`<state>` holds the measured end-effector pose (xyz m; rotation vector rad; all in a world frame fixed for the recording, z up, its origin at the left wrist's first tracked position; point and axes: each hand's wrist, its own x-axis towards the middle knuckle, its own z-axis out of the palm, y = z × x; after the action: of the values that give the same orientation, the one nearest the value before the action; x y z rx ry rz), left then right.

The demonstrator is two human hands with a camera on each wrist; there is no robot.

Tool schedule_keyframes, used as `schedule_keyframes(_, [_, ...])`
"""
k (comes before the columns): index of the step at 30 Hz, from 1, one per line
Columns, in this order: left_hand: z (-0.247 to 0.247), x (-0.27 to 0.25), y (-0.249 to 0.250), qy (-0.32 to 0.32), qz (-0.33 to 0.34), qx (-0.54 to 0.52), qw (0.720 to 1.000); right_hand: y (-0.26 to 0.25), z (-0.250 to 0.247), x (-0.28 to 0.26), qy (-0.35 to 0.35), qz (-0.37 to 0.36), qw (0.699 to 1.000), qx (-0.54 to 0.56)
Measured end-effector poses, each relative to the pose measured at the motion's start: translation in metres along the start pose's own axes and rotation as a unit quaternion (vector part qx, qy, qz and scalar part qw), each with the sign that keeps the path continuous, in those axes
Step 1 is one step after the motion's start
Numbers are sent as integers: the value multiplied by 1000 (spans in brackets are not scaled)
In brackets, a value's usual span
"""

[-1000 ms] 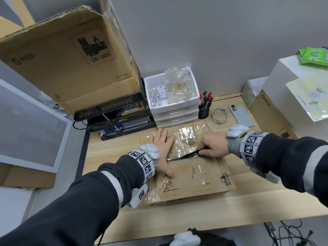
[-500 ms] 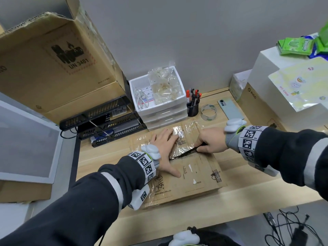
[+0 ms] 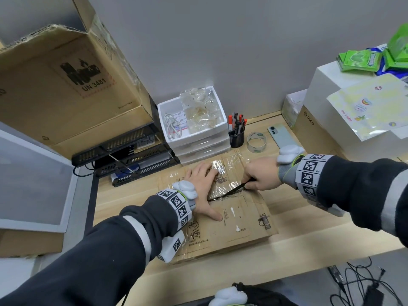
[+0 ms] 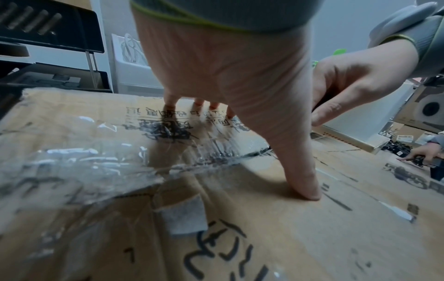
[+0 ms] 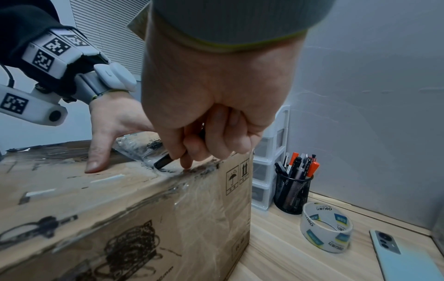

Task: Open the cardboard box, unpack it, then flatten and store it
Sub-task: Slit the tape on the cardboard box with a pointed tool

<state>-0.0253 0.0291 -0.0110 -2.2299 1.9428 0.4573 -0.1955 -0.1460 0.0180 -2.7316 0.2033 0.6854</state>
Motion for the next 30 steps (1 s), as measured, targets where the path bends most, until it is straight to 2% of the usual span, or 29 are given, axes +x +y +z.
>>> schedule_keyframes(19, [-13, 4, 13, -36, -25, 58, 997, 16, -5, -29, 12, 45, 999, -11])
schedule_keyframes(30, [-17, 1, 16, -48, -31, 51, 997, 39, -18, -52, 10, 69, 997, -28])
